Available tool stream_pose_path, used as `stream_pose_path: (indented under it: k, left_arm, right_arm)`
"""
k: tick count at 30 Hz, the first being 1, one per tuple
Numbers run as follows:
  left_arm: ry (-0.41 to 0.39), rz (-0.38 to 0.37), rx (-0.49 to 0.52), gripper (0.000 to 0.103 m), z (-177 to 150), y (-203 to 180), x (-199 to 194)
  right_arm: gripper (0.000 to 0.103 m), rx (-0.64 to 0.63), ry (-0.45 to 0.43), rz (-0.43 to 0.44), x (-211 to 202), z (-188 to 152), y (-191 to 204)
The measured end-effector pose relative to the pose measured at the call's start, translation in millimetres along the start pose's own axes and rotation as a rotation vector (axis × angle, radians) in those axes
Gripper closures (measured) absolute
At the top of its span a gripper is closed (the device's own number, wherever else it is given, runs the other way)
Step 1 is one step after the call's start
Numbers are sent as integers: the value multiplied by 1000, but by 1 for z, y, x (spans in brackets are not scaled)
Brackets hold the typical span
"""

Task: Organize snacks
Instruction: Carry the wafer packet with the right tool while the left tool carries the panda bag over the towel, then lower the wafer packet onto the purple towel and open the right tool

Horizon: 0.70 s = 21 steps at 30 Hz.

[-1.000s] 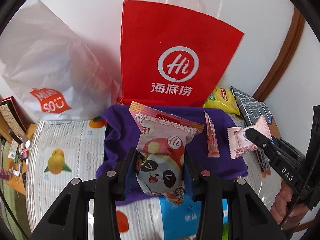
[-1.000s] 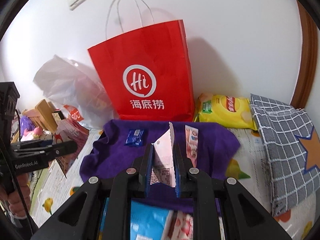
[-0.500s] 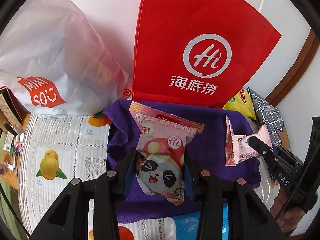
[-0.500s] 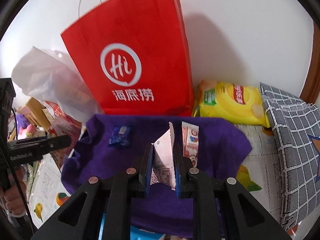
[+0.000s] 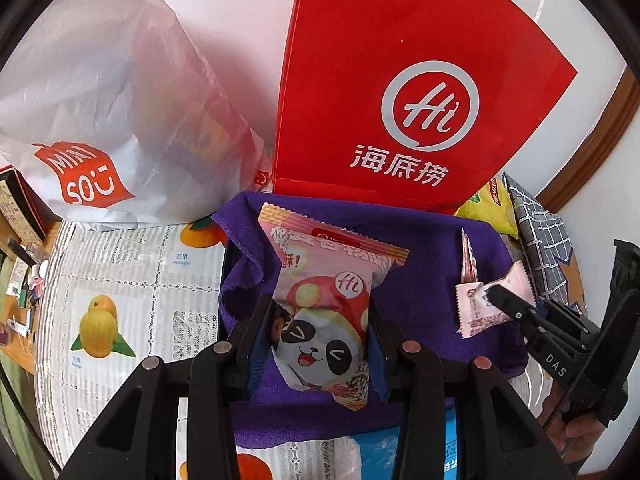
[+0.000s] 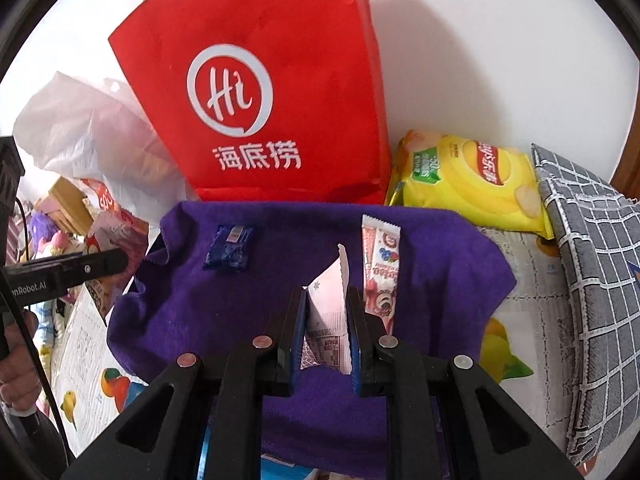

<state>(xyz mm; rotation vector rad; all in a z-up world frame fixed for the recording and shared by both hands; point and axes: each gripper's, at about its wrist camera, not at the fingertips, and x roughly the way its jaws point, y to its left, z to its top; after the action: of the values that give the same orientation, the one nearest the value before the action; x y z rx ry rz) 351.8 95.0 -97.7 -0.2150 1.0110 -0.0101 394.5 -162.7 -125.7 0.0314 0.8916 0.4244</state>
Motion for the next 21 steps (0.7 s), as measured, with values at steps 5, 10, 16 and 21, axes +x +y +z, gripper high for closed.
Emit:
stream_pose_path:
  k: [5, 10, 16, 21]
  left_arm:
    - [0, 1, 4, 63, -1, 0, 0]
    - [1, 0, 3, 63, -1, 0, 0]
    - [4, 2, 3, 63, 1, -1, 1]
    - [-1, 3, 2, 63, 1, 0, 0]
  right_arm:
    - [84, 4, 29, 15, 9, -3, 4]
    - [84, -8, 62, 28, 18, -7, 9]
    - [84, 3, 95, 23, 26, -9, 9]
    - [84, 2, 116, 19, 30, -10, 10]
